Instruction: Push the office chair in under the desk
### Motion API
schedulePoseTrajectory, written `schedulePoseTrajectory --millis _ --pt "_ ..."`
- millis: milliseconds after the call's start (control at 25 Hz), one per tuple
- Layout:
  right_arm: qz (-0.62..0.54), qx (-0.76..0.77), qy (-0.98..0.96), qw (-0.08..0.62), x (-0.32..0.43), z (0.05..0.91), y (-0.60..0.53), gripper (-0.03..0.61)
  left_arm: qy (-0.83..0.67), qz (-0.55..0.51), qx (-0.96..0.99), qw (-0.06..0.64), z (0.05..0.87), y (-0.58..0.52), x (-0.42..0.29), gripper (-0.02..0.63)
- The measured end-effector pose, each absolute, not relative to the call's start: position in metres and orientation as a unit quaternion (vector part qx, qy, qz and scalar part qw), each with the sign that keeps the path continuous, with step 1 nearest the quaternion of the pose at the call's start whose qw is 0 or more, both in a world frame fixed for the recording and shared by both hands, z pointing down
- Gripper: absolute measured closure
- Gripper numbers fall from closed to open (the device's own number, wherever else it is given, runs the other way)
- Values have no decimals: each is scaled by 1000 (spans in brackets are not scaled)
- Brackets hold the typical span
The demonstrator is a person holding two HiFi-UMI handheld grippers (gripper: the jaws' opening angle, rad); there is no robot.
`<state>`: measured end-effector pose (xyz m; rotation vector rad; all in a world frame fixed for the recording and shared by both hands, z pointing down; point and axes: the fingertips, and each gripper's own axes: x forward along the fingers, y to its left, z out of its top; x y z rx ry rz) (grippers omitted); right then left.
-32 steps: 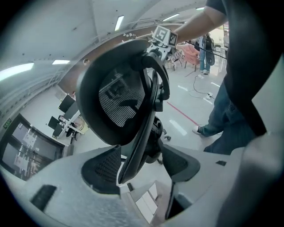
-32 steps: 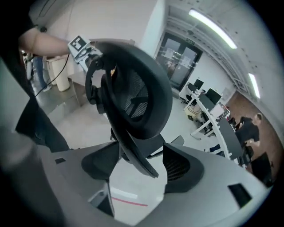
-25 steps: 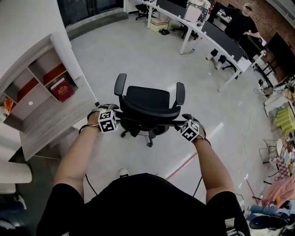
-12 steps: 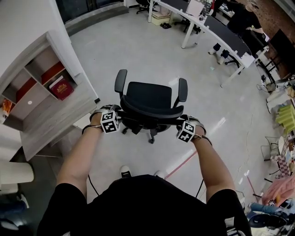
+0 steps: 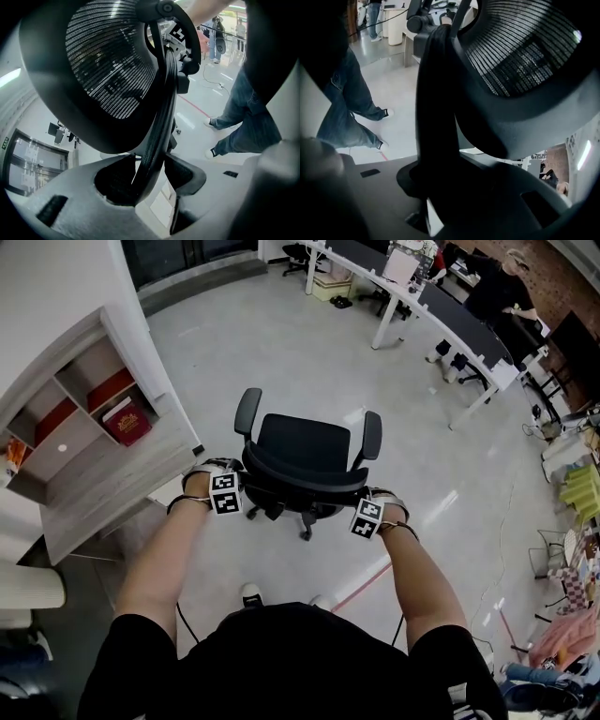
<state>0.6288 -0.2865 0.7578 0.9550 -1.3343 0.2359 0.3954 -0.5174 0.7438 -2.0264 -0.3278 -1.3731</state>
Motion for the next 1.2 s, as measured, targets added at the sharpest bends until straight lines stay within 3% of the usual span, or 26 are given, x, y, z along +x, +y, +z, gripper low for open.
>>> schedulePoseTrajectory --millis 440,760,1200 --pt "101 430 -596 670 626 757 -284 479 -153 -542 -738 372 746 -515 390 449" --pt "98 434 -604 661 616 757 -284 480 -201 -567 -667 440 770 -522 387 509" --pt "100 434 -599 665 614 757 -281 480 -182 -558 -673 450 773 -521 385 519"
